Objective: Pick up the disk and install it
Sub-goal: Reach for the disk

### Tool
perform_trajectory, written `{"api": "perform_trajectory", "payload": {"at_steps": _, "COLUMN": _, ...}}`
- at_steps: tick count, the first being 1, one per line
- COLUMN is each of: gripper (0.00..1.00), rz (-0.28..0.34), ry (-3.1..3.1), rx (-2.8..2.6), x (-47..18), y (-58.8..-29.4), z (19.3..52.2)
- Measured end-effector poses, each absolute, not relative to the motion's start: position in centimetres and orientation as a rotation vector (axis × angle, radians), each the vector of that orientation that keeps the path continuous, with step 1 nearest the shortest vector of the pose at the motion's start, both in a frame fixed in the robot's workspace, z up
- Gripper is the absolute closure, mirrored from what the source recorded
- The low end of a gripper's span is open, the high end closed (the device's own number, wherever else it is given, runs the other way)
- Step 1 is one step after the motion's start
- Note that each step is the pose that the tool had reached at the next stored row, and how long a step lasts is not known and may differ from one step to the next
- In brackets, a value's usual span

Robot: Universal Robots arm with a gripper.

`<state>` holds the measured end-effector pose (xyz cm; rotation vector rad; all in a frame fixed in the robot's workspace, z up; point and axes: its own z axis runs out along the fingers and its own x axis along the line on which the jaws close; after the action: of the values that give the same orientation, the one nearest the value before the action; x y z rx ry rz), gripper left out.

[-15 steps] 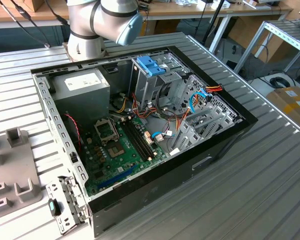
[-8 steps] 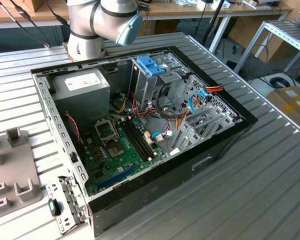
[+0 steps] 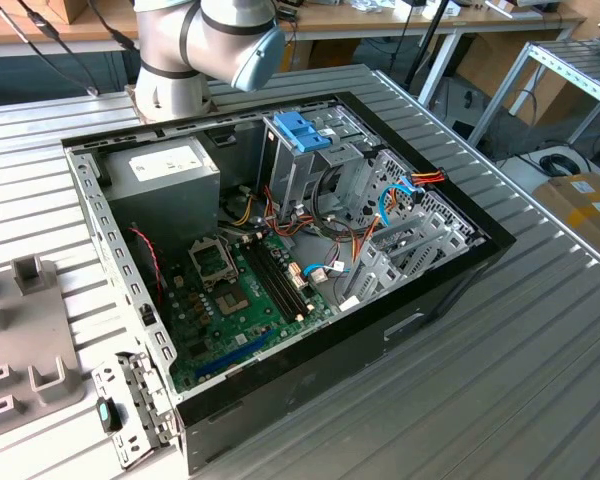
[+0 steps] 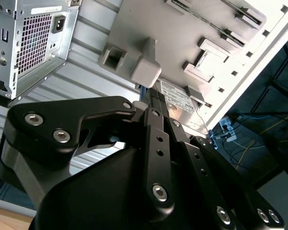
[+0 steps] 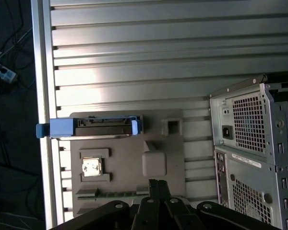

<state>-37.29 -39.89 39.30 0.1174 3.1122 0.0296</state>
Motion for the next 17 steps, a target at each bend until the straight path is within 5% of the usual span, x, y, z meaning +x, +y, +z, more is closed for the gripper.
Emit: {"api": "perform_trajectory", "payload": {"at_steps": 17, "gripper": 0.89, "rz": 0.028, "ry": 3.112, "rx": 0.117, "x": -37.95, "y": -39.90, "z": 39.29}}
